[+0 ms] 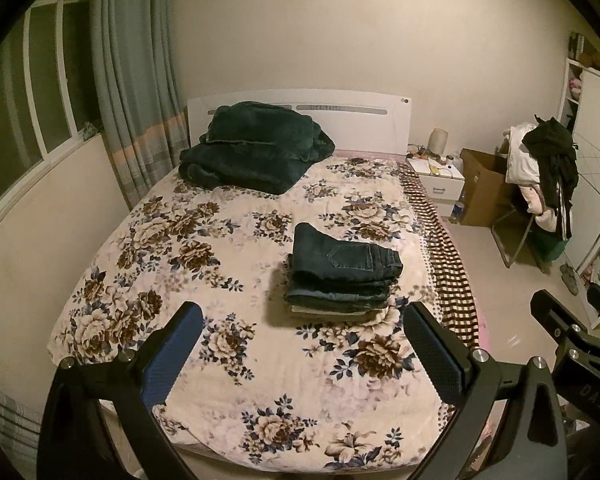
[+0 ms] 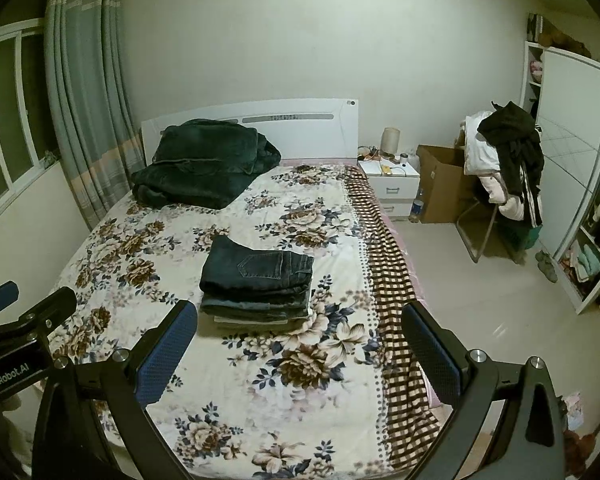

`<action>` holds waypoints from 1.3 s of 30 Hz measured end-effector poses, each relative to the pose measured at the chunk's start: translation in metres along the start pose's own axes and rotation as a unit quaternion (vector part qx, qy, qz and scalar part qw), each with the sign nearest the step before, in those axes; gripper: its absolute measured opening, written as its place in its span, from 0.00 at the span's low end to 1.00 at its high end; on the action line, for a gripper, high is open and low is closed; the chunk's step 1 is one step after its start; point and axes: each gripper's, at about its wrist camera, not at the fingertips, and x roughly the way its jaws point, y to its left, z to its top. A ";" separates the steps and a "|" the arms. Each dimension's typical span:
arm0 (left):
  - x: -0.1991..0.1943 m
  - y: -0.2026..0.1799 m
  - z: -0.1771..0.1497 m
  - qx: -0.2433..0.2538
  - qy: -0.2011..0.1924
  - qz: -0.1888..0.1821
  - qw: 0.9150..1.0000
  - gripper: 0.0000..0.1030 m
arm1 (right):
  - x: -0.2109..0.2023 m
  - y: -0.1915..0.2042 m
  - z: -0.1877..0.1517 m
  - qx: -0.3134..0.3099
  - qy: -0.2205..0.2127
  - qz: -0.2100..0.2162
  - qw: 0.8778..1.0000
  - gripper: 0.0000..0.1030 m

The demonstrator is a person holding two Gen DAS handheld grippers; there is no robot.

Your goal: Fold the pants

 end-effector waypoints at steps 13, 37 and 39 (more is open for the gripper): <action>-0.004 -0.005 0.003 -0.001 -0.001 0.003 1.000 1.00 | -0.004 -0.008 0.003 0.004 0.007 0.000 1.000 1.00; -0.011 -0.001 0.001 -0.004 0.000 0.005 1.000 1.00 | -0.007 -0.006 0.004 -0.001 0.011 0.007 1.000 1.00; -0.009 0.000 0.001 -0.004 0.001 0.003 1.000 1.00 | -0.007 -0.006 0.004 0.000 0.012 0.007 1.000 1.00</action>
